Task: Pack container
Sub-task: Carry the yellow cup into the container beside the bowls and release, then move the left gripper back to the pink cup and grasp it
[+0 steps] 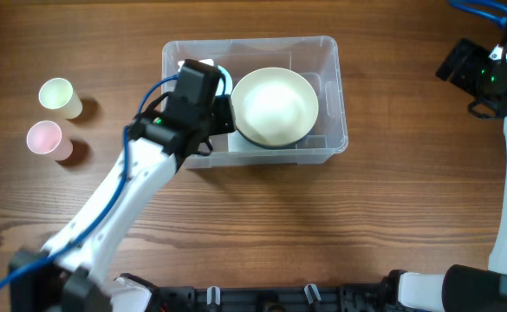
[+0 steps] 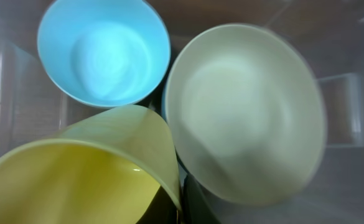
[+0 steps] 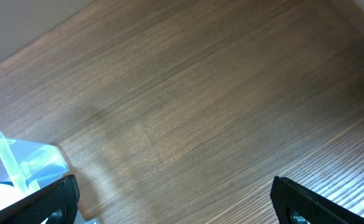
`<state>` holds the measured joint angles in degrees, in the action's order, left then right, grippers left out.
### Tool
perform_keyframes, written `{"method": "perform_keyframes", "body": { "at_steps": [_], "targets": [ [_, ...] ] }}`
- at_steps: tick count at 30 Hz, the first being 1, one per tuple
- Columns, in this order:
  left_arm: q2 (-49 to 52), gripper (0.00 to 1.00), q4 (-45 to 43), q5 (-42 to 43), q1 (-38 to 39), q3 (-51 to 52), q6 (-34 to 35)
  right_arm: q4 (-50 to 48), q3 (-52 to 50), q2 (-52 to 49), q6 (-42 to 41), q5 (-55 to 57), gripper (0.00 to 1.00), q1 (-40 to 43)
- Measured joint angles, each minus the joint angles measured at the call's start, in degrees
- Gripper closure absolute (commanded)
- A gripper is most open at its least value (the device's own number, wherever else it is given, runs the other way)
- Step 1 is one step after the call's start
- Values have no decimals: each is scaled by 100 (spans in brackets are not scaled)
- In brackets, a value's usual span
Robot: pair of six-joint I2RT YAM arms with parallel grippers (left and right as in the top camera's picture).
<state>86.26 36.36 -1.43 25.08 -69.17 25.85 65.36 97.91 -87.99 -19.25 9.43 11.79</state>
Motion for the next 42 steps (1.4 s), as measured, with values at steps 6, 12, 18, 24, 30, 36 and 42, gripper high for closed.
{"method": "perform_keyframes", "body": {
  "at_steps": [6,12,18,24,30,36,42],
  "targets": [
    [787,96,-129,-133,-2,0,0,-2,0,0,0,0,0,0],
    [1062,88,-168,-179,-2,0,0,0,0,0,0,0,0,0],
    [1062,64,-173,-197,-2,0,9,-2,0,0,0,0,0,0],
    [1062,64,-173,-243,-2,0,20,-2,0,0,2,0,0,0],
    [1058,64,-103,-479,-2,-55,-114,-2,0,0,2,0,0,0],
    [520,59,232,-579,-186,-413,-201,-2,0,0,2,0,0,0],
    [-496,61,901,-955,-1309,-538,-254,-2,0,0,0,0,0,0]
  ]
}}
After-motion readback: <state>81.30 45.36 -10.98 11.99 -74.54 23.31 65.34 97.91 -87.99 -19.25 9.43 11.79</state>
